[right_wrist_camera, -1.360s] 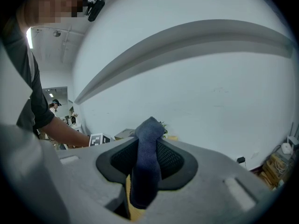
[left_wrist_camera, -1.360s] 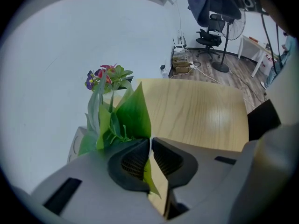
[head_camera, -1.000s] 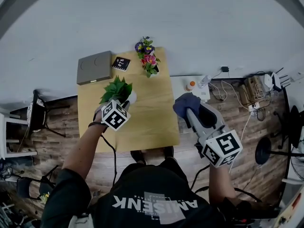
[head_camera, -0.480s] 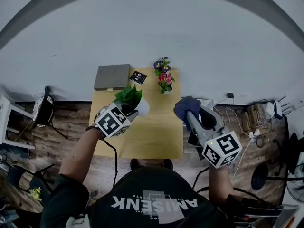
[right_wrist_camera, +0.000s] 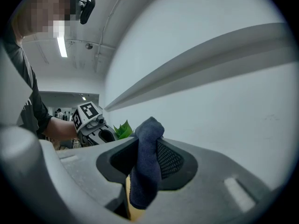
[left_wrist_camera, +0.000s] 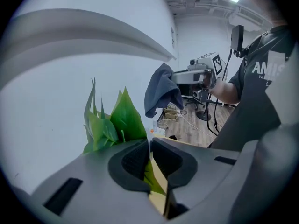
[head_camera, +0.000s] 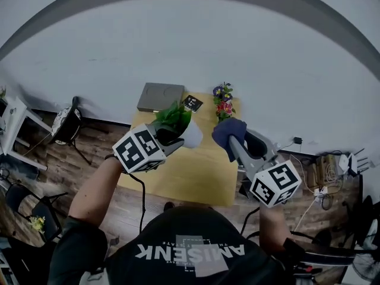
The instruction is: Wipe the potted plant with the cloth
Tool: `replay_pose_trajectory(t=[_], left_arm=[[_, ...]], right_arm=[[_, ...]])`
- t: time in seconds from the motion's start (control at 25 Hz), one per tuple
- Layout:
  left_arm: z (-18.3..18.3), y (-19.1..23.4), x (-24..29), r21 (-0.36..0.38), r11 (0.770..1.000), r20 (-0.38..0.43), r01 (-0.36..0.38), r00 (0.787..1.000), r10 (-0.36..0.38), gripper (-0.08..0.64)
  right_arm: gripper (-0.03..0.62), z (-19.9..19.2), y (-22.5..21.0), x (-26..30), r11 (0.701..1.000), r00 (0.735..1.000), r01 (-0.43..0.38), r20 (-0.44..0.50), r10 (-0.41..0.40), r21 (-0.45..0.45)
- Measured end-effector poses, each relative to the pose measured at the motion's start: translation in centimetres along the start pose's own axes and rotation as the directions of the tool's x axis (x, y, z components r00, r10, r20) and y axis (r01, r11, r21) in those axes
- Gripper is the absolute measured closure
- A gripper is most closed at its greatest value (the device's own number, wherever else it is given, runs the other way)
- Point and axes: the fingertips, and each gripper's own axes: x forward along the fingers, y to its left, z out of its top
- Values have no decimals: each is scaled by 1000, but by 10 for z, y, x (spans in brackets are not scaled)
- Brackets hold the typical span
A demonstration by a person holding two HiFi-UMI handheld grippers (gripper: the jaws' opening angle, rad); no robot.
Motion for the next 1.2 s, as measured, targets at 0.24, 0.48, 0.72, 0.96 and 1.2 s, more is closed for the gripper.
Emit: replay_pose_trajectory(t=[0.24, 0.48, 0.72, 0.96, 1.2], left_arm=[[4, -5, -22, -21, 1000, 16, 11, 1000, -10, 531], [20, -11, -35, -99, 995, 70, 32, 997, -25, 532], [31, -17, -39, -159, 987, 116, 40, 993, -22, 535], [31, -21, -39, -186, 981, 131, 60, 991, -36, 538], [27, -19, -37, -183, 981, 127, 68, 991, -45, 540]], right_arm=[[479, 14, 30, 23, 994, 994, -104, 16, 105, -20], [479, 18, 64, 42, 979, 980, -199, 8, 200, -48], [479, 16, 87, 56, 970, 973, -228, -2, 229, -77], [479, 8, 93, 63, 969, 974, -225, -23, 224, -104], [479, -9, 90, 60, 969, 974, -225, -43, 222, -101]])
